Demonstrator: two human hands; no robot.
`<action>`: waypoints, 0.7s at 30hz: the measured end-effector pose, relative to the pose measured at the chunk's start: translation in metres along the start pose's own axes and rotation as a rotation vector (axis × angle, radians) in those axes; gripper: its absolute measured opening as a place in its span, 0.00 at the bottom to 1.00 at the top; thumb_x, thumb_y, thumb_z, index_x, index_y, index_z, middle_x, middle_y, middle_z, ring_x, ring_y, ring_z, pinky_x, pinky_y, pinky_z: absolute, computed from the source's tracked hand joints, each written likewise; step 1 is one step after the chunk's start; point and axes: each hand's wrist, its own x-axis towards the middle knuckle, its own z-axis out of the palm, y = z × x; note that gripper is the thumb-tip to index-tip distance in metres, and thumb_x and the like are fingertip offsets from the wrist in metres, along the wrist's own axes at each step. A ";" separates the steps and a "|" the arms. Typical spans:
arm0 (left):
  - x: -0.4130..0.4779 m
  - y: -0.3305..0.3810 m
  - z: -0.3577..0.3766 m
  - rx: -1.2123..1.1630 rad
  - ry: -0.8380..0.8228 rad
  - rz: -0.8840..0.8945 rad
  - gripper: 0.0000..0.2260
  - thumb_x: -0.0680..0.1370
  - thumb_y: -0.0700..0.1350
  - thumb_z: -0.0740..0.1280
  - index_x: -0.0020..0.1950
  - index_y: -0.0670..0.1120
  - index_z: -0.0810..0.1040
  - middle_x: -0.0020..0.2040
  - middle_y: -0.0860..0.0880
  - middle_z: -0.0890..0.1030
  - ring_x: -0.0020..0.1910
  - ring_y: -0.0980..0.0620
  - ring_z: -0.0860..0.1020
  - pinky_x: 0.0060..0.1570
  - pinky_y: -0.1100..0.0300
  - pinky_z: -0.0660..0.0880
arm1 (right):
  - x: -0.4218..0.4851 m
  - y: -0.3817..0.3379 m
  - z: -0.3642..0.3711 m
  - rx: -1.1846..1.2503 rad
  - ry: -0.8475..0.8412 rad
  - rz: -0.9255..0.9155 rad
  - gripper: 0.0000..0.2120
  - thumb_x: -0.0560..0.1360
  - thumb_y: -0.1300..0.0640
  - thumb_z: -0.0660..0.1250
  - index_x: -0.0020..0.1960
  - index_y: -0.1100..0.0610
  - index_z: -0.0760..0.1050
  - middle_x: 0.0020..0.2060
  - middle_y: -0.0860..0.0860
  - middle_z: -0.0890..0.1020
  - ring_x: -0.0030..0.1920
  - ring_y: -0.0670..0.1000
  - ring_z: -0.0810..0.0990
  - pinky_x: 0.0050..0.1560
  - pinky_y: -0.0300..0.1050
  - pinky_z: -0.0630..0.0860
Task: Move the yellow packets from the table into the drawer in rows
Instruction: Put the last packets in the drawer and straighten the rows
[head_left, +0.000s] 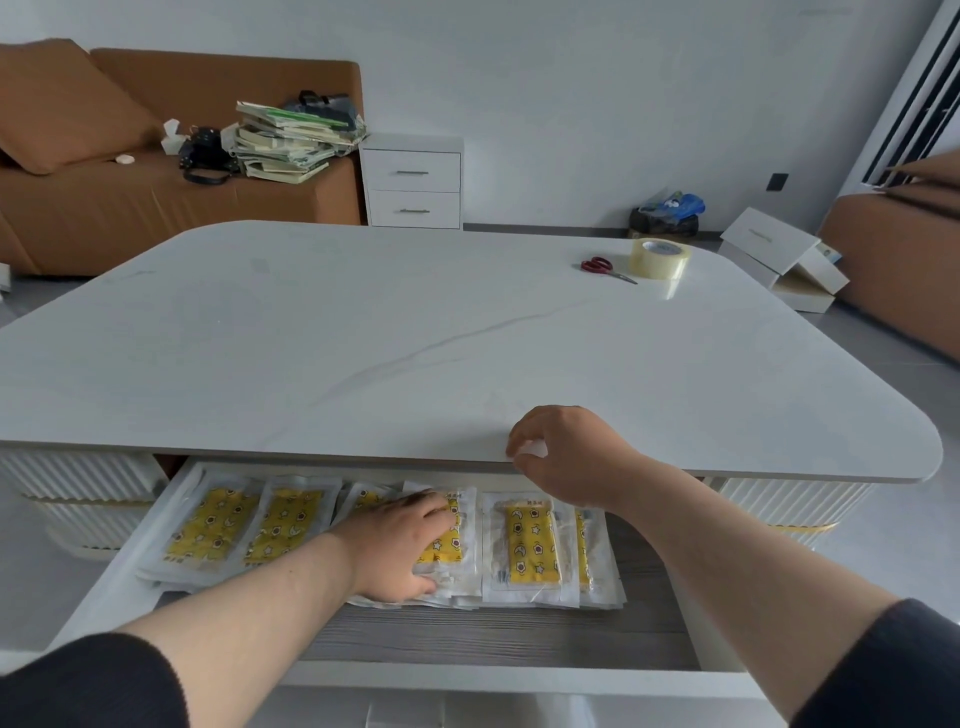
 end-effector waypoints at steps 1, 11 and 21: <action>0.000 0.000 0.000 -0.006 -0.003 0.000 0.34 0.75 0.58 0.66 0.76 0.48 0.57 0.75 0.51 0.57 0.74 0.51 0.59 0.71 0.58 0.60 | 0.000 0.000 0.000 -0.001 -0.001 0.002 0.09 0.77 0.55 0.64 0.51 0.50 0.83 0.54 0.43 0.81 0.54 0.46 0.77 0.54 0.36 0.70; -0.001 -0.002 0.002 0.041 -0.007 -0.031 0.38 0.73 0.61 0.68 0.76 0.48 0.56 0.78 0.49 0.53 0.76 0.48 0.54 0.74 0.54 0.57 | 0.000 0.001 0.001 -0.005 -0.006 0.006 0.09 0.77 0.55 0.64 0.51 0.49 0.82 0.54 0.42 0.81 0.54 0.46 0.78 0.55 0.37 0.72; -0.003 -0.001 0.002 0.103 0.028 -0.022 0.38 0.71 0.64 0.67 0.75 0.48 0.59 0.77 0.49 0.55 0.76 0.48 0.55 0.74 0.54 0.55 | 0.000 0.001 0.001 0.003 -0.011 0.009 0.09 0.77 0.54 0.64 0.52 0.48 0.82 0.55 0.42 0.81 0.55 0.46 0.77 0.57 0.38 0.73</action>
